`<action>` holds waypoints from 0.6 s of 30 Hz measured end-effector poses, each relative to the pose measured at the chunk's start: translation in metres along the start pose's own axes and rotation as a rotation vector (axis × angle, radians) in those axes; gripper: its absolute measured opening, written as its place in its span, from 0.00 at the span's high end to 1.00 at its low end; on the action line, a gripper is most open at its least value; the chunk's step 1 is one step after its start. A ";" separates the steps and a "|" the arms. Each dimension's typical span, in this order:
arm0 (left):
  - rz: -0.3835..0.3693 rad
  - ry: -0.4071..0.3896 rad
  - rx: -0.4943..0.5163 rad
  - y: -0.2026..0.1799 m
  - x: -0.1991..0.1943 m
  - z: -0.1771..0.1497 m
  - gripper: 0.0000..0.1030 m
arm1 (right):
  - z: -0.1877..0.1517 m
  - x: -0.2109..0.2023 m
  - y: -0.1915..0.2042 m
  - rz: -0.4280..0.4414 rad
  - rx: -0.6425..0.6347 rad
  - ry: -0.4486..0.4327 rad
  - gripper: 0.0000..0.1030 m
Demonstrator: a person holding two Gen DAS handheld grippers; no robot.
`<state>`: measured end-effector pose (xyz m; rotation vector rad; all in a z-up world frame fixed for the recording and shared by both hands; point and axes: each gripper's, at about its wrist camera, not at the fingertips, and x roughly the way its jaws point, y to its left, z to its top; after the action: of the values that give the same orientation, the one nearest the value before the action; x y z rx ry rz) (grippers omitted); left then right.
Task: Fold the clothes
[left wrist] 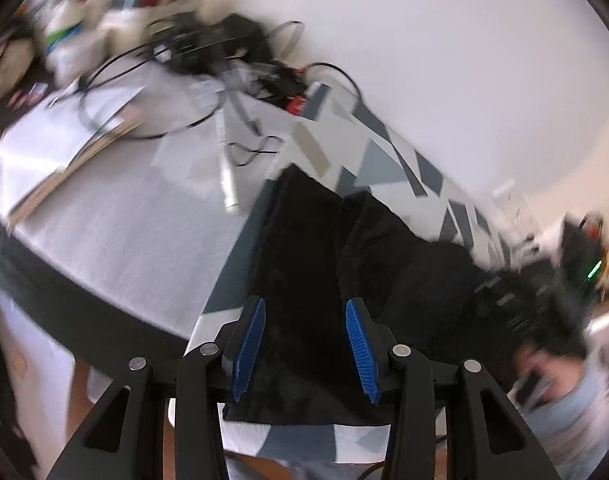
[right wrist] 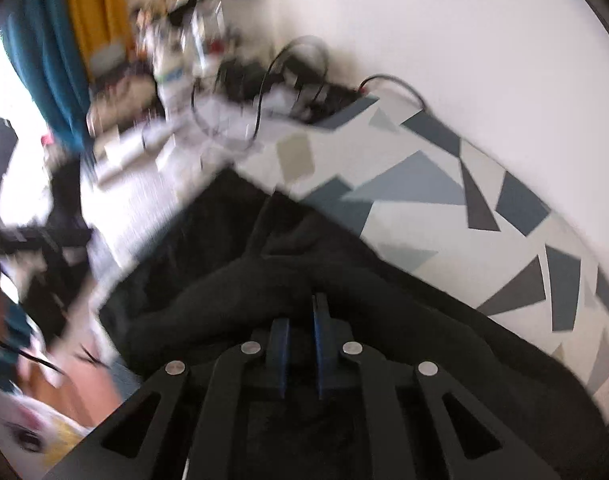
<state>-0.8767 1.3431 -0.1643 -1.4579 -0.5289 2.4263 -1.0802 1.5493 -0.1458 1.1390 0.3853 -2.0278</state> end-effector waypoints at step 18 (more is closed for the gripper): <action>-0.097 -0.032 0.539 -0.103 0.061 -0.002 0.43 | 0.001 -0.126 -0.098 0.061 0.324 -0.218 0.91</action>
<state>-0.8993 1.4610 -0.1690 -1.1337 0.0556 2.2713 -1.1147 1.6728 -0.0511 1.0859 -0.0902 -2.1836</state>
